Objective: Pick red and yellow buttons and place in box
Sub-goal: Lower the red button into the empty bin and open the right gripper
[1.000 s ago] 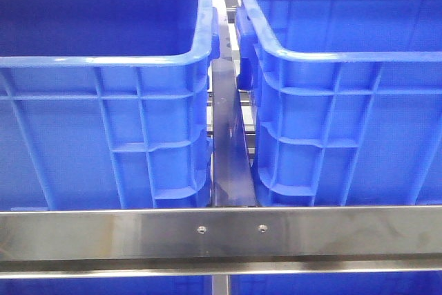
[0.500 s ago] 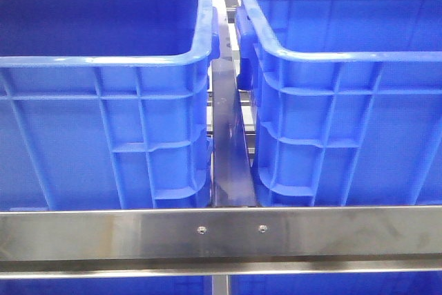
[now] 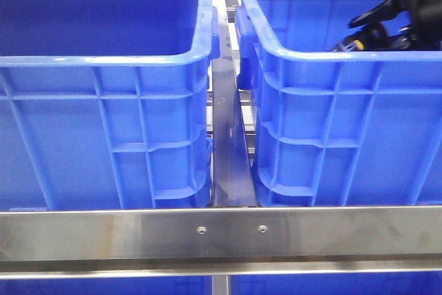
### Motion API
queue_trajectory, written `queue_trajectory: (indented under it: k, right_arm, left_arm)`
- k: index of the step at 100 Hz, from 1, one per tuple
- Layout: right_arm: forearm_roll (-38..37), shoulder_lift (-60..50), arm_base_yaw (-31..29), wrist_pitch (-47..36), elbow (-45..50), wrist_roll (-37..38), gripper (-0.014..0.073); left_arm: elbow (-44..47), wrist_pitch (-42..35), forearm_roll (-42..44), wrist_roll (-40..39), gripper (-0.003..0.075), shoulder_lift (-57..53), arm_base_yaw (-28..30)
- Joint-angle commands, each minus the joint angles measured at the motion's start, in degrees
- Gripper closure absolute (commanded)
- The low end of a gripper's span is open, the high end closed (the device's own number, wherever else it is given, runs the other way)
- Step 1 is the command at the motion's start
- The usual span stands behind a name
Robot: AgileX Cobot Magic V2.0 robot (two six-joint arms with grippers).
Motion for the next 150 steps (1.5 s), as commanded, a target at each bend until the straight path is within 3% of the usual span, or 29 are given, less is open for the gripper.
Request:
queue_trajectory:
  k: [1, 46, 78, 114, 131, 150]
  right_arm:
    - [4.0, -1.3, 1.1, 2.1, -3.7, -0.9, 0.0594]
    - [4.0, -0.2, 2.8, -8.4, -5.6, -0.9, 0.0594]
    - [4.0, 2.4, 2.8, -8.6, -7.3, -0.9, 0.0484]
    - [4.0, 3.2, 2.8, -7.8, -8.0, -0.9, 0.0453]
    - [4.0, 3.2, 2.8, -8.4, -8.0, -0.9, 0.0351]
    - [4.0, 3.2, 2.8, -10.3, -8.0, -0.9, 0.0144]
  left_arm:
    - [-1.6, -3.3, -2.2, -0.5, 0.0739, -0.3, 0.0]
    - [-1.6, -3.2, -2.2, -0.5, 0.0739, -0.3, 0.0]
    - [-1.6, -3.0, -2.3, -0.5, 0.0739, -0.3, 0.0]
    - [-1.6, -2.6, -2.3, -0.5, 0.0739, -0.3, 0.0]
    - [-1.6, -2.6, -2.3, -0.5, 0.0739, -0.3, 0.0]
    - [-1.6, -2.6, -2.3, -0.5, 0.0739, -0.3, 0.0]
